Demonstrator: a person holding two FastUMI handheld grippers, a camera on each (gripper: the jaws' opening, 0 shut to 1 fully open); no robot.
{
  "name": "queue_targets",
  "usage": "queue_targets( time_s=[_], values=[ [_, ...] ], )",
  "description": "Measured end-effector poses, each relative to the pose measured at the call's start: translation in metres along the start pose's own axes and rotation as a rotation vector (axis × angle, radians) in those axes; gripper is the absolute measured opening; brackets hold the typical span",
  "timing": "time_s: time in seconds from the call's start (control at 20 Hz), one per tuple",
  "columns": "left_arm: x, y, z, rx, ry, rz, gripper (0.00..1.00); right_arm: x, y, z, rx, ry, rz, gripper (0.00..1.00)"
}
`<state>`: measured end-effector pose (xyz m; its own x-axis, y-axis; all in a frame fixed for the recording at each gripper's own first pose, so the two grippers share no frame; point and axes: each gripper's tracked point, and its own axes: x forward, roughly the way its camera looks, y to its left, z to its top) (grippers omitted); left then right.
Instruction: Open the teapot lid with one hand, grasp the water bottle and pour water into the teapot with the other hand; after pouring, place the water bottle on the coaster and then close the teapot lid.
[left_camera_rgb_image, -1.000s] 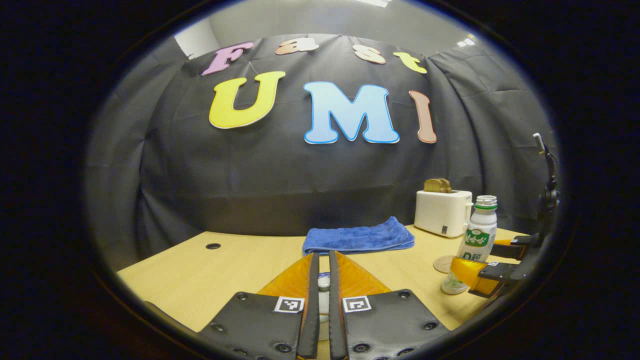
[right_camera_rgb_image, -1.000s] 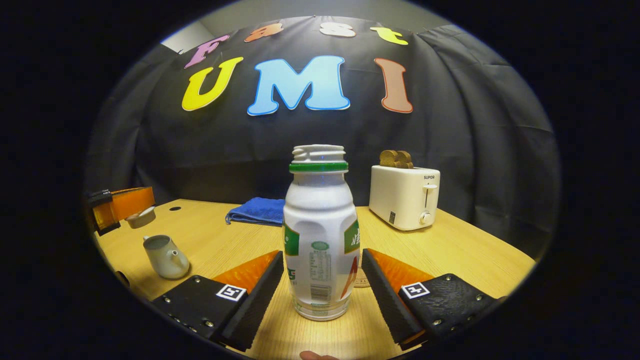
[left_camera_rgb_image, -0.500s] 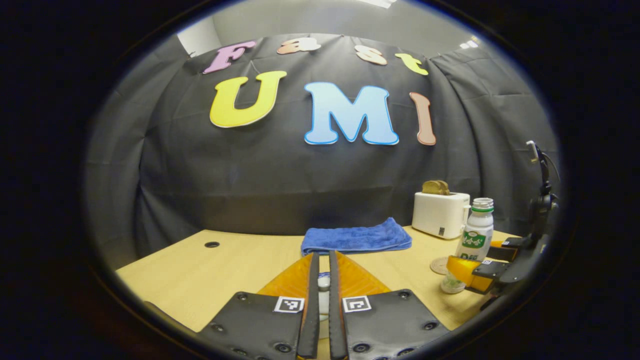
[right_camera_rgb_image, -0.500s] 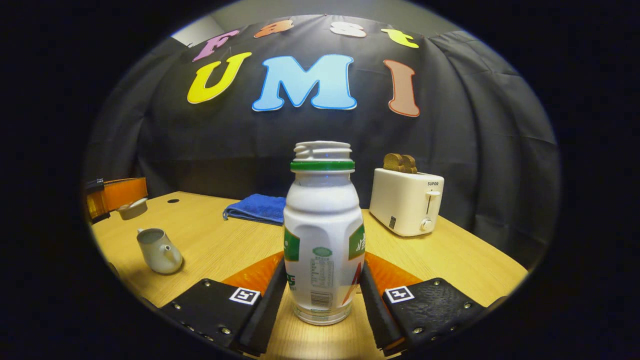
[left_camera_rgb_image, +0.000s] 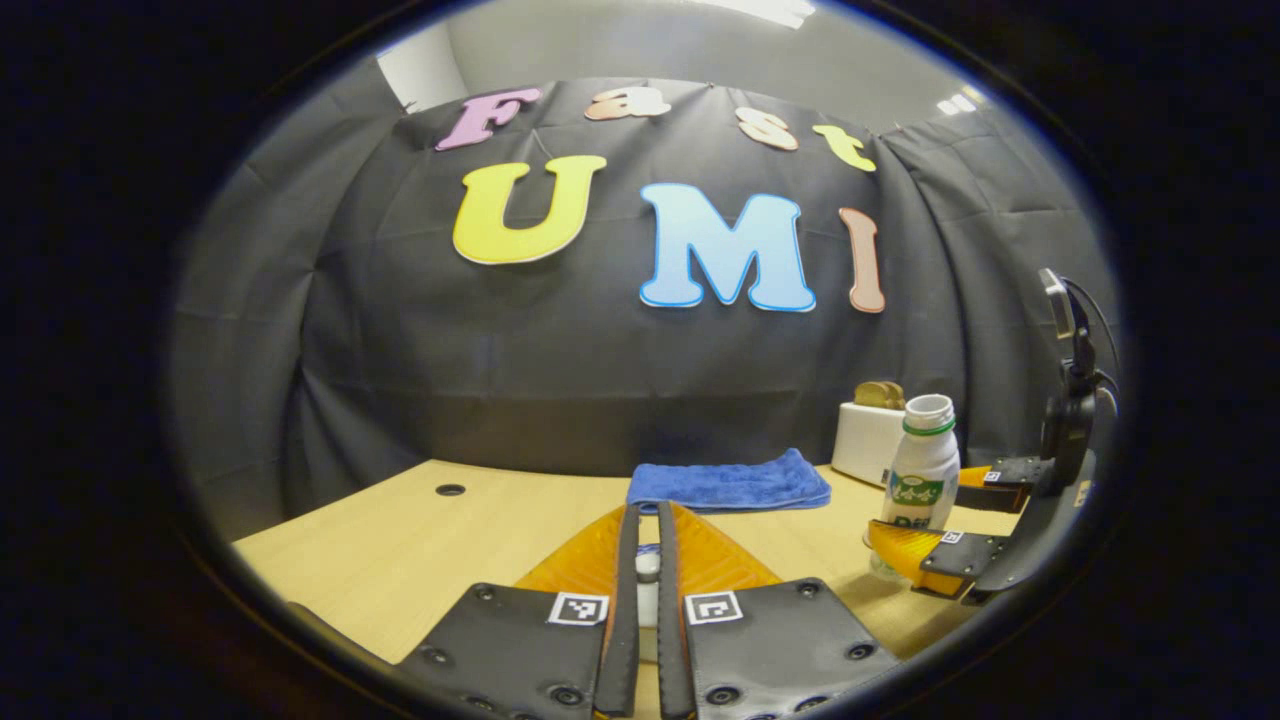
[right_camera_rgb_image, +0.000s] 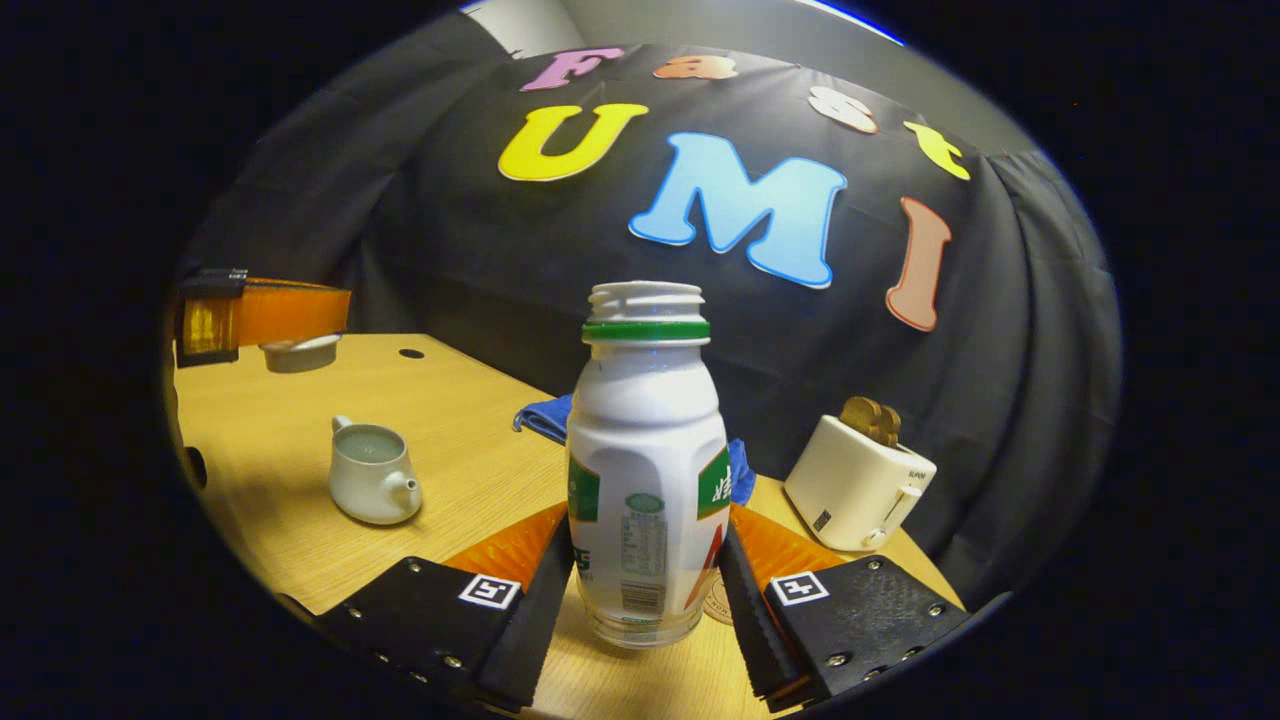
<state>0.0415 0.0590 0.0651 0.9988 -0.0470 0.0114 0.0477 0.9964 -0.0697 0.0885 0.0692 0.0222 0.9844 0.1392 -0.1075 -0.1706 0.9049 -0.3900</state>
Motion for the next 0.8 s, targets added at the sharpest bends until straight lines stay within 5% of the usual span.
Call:
queue_targets(
  time_s=[0.8],
  values=[
    [-0.043,0.061,-0.007,-0.100,-0.023,0.051,0.14,0.044,0.053,-0.011,-0.568,0.150,0.065,0.76]
  ],
)
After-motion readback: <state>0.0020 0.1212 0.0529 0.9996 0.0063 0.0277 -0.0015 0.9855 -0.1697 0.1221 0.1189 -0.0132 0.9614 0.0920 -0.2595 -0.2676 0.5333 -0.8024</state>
